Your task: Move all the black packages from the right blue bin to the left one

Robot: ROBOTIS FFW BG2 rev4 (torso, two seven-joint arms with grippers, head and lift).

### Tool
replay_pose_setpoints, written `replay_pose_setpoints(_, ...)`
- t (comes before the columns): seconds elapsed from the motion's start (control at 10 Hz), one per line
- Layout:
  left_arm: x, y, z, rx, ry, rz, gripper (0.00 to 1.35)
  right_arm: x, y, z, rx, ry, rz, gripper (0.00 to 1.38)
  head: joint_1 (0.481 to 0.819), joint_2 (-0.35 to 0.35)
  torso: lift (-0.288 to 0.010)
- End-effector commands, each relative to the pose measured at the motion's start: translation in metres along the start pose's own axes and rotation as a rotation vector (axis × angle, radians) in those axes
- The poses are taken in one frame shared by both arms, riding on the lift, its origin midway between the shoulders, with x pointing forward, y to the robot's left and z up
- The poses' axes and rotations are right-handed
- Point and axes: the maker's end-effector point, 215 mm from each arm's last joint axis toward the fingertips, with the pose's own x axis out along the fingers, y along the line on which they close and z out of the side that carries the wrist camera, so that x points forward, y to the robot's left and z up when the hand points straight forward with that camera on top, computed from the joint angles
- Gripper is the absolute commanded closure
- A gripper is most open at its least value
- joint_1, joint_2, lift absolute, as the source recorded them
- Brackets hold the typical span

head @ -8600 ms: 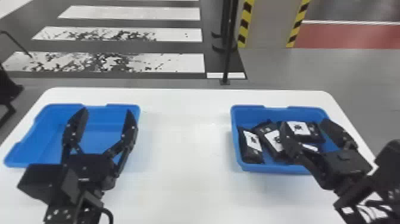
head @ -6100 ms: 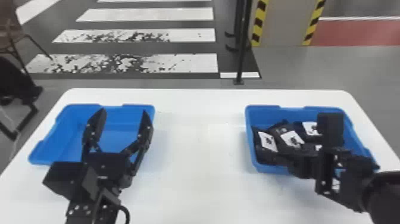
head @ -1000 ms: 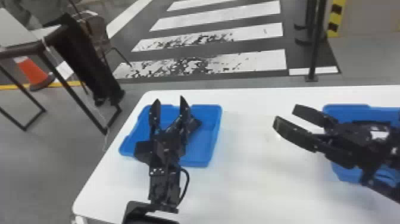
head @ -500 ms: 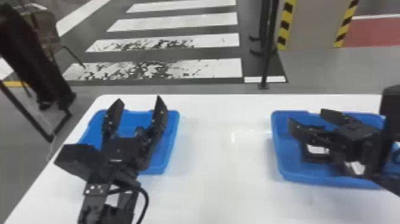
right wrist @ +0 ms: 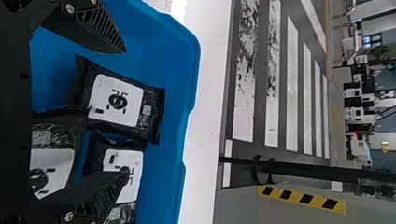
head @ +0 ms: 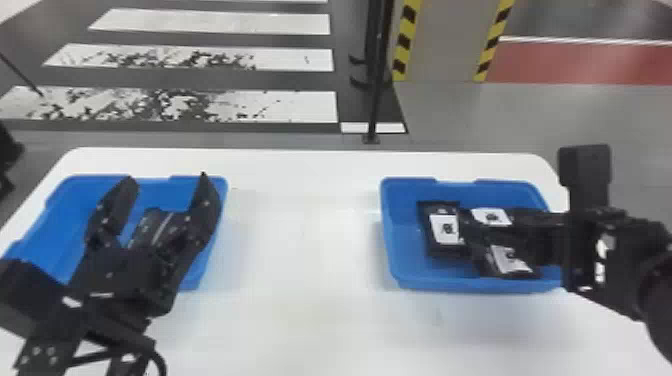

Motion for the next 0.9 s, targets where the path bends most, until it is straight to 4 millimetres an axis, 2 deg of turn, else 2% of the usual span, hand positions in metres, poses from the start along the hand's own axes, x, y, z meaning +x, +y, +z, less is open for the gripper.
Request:
replay_pose_setpoints(0.0, 0.000, 0.000, 0.000, -0.001, 0.000, -0.001, 0.27, -0.026, -0.009, -0.015, -0.017, 0.094, -0.083, 0.10, 0.695, -0.071, -0.181)
replay_pose_setpoints(0.1, 0.000, 0.000, 0.001, -0.001, -0.002, -0.004, 0.28, -0.035, -0.019, -0.037, -0.006, 0.187, -0.138, 0.10, 0.695, -0.092, -0.181)
replay_pose_setpoints(0.2, -0.001, 0.000, 0.000, -0.008, 0.000, -0.003, 0.28, -0.041, -0.026, -0.051, -0.001, 0.237, -0.179, 0.10, 0.695, -0.102, -0.181)
replay_pose_setpoints(0.4, -0.002, 0.002, -0.003, -0.011, 0.012, -0.002, 0.28, -0.037, -0.038, -0.055, 0.007, 0.254, -0.217, 0.09, 0.695, -0.132, -0.181)
replay_pose_setpoints(0.6, -0.002, 0.000, -0.003, -0.013, 0.010, -0.006, 0.28, -0.035, -0.048, -0.045, 0.007, 0.241, -0.250, 0.09, 0.695, -0.143, -0.181)
replay_pose_setpoints(0.8, -0.002, 0.000, -0.003, -0.013, 0.010, -0.006, 0.28, -0.025, -0.054, -0.051, 0.027, 0.269, -0.247, 0.09, 0.695, -0.151, -0.181)
